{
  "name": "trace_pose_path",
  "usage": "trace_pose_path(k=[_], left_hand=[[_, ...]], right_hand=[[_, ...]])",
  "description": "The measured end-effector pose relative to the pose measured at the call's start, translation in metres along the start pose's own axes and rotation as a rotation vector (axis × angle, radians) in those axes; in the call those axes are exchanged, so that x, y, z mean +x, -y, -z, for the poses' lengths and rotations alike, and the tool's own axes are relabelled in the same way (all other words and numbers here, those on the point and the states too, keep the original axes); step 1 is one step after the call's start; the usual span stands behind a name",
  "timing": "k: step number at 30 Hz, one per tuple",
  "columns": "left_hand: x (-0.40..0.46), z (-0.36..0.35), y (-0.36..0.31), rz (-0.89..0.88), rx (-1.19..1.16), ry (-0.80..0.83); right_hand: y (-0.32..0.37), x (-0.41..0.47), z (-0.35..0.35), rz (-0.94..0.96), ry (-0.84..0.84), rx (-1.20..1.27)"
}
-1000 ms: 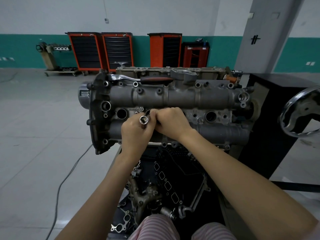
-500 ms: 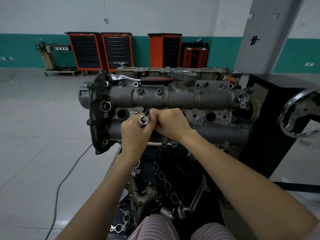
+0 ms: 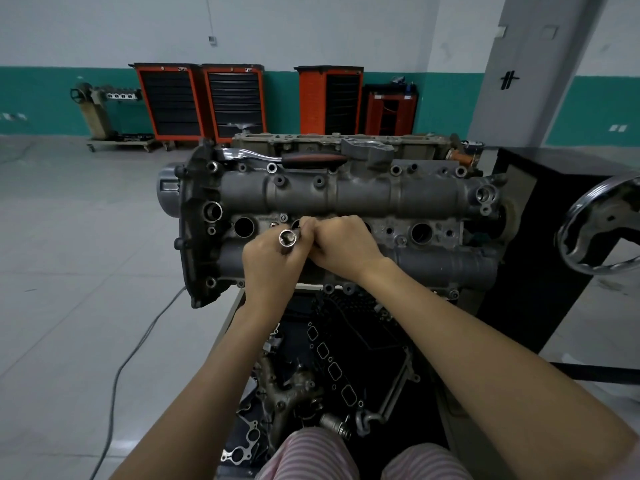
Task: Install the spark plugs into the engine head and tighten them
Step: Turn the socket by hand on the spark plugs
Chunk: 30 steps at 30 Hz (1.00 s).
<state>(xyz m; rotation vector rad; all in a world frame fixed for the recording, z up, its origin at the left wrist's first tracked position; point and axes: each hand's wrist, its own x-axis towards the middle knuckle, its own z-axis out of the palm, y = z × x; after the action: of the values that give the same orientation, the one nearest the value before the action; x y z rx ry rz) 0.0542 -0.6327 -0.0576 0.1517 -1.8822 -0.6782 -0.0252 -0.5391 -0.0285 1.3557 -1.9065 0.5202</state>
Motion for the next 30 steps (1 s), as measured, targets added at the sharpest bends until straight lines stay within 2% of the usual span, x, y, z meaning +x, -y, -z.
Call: trace_pose_path(k=[3, 7, 10, 14, 18, 22, 30], left_hand=[[0.0005, 0.0014, -0.0021, -0.035, -0.007, -0.023], [-0.0028, 0.0038, -0.0012, -0.047, -0.082, 0.005], [-0.0042, 0.0036, 0.0003, -0.023, -0.088, 0.026], [-0.0015, 0.0026, -0.0025, -0.018, -0.035, 0.009], [0.0008, 0.0027, -0.0052, 0.009, -0.015, 0.002], [-0.0029, 0.0037, -0.0029, -0.019, -0.029, 0.018], [-0.0025, 0.0019, -0.0029, -0.016, -0.034, 0.008]], right_hand=[[0.0001, -0.0004, 0.0001, 0.013, 0.0, -0.002], [-0.0007, 0.0025, -0.0033, -0.061, 0.11, -0.004], [-0.001, 0.0021, -0.0056, -0.04, 0.151, -0.022], [-0.0007, 0.0024, -0.0013, -0.048, 0.15, -0.068], [0.0018, 0.0019, 0.0017, -0.044, 0.042, -0.003], [-0.0017, 0.0028, -0.0036, -0.09, 0.183, -0.024], [-0.0019, -0.0009, -0.0004, -0.025, 0.127, -0.006]])
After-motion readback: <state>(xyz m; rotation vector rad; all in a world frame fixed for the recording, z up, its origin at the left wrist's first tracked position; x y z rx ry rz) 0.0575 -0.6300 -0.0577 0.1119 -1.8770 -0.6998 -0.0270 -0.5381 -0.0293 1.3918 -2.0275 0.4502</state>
